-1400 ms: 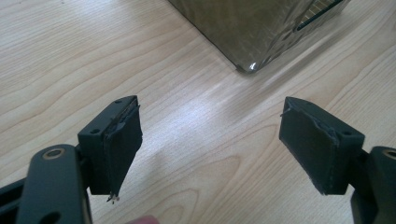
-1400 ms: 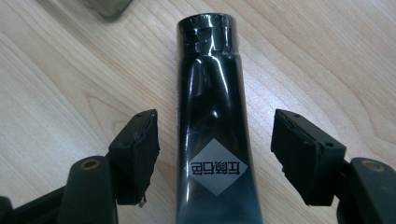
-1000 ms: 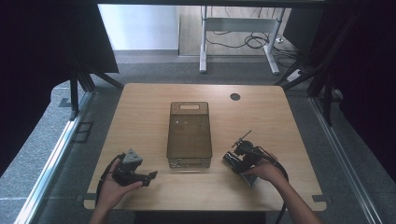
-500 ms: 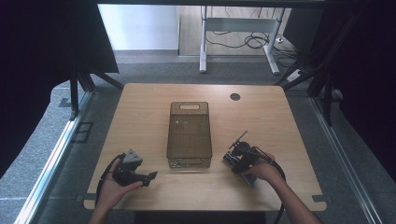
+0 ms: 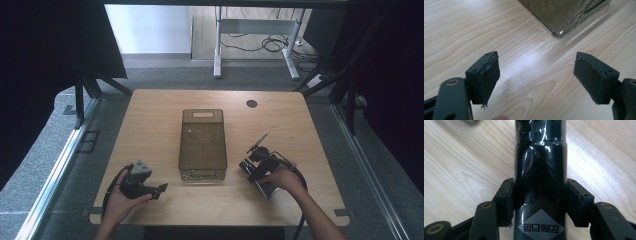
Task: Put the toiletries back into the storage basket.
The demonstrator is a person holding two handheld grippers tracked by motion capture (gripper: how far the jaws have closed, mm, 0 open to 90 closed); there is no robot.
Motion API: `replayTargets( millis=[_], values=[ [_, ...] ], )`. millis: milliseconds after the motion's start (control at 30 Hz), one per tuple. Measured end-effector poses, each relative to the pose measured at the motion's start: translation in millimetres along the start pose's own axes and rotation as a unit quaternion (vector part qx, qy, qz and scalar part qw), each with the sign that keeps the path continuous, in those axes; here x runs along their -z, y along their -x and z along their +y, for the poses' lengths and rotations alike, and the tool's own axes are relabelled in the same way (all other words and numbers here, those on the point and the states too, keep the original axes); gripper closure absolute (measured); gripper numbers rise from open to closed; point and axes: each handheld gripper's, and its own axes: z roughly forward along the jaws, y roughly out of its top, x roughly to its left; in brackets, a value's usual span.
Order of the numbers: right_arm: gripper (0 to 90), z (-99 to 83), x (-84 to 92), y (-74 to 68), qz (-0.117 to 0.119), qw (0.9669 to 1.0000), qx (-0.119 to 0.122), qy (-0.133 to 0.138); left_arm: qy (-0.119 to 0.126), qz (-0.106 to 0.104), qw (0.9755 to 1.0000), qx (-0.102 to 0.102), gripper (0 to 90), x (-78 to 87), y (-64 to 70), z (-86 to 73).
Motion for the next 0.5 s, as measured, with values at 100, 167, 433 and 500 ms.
replayTargets(
  millis=[100,167,433,500],
  values=[
    [46.2,2.0,8.1,-0.9,0.009,0.9999,-0.004,0.007,0.001,0.001,1.0000,0.000,21.4,0.8,0.1,0.2],
    [46.2,3.4,13.9,-1.5,0.014,0.9998,-0.007,0.014,0.002,0.001,1.0000,0.000,21.4,1.3,0.5,0.3],
    [46.2,11.5,36.2,-4.2,0.024,0.9993,-0.013,0.025,0.001,0.000,1.0000,0.000,21.4,0.7,0.6,0.4],
    [46.2,14.2,40.9,-4.6,0.024,0.9992,-0.016,0.028,0.001,-0.001,1.0000,-0.001,21.4,0.1,0.5,0.3]
  ],
)
